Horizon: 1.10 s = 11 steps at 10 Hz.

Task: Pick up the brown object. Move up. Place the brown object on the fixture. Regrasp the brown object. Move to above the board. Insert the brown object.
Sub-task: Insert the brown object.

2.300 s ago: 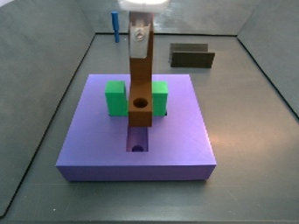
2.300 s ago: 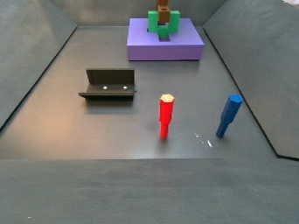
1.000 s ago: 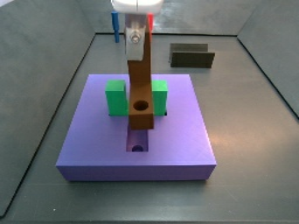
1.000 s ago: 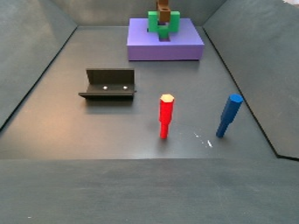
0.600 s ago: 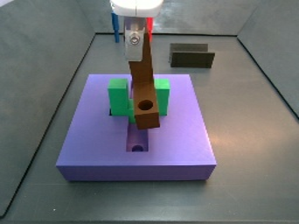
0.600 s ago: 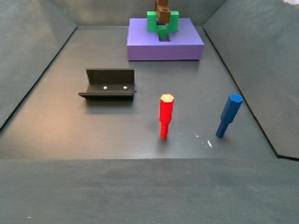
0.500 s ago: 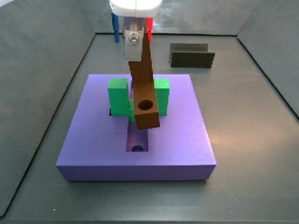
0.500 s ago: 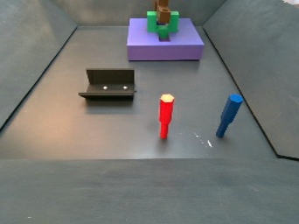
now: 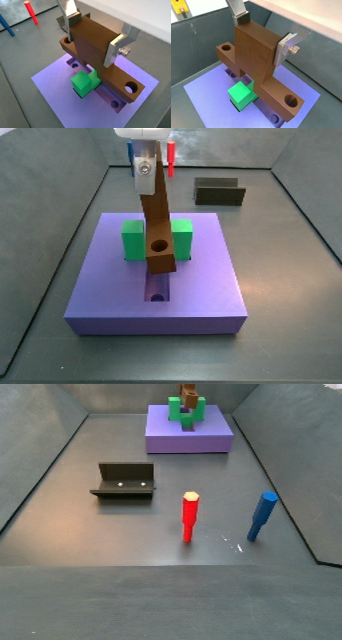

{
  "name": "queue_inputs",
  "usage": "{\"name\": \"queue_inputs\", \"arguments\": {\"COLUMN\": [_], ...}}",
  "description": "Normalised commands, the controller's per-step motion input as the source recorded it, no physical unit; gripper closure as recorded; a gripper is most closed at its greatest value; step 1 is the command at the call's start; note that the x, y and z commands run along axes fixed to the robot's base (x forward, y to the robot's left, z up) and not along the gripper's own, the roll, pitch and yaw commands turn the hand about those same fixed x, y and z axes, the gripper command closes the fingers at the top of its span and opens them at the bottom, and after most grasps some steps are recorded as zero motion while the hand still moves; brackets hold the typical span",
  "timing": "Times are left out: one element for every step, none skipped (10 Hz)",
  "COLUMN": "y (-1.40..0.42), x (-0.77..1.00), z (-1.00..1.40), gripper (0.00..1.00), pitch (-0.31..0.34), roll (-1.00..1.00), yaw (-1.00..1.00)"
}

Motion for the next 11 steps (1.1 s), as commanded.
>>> {"name": "queue_inputs", "arguments": {"y": [0.0,0.0,0.0,0.0,0.0,0.0,0.02,0.05,0.06,0.01,0.0], "x": [0.0,0.0,0.0,0.0,0.0,0.0,0.04,0.17,0.33,0.44,0.54], "z": [-0.13,-0.14,-0.15,-0.21,-0.24,-0.27,-0.27,-0.21,-0.16,-0.12,-0.07], "gripper": [1.0,1.0,1.0,1.0,1.0,1.0,1.0,1.0,1.0,1.0,1.0], "pitch": [0.096,0.101,0.114,0.124,0.141,0.151,0.234,0.347,0.433,0.434,0.417], "roll": [-0.01,0.0,0.0,0.0,0.0,0.02,0.0,0.0,0.0,-0.01,-0.03], "yaw": [-0.1,-0.1,-0.08,-0.09,-0.09,-0.07,-0.08,-0.13,-0.18,-0.16,-0.1]}}
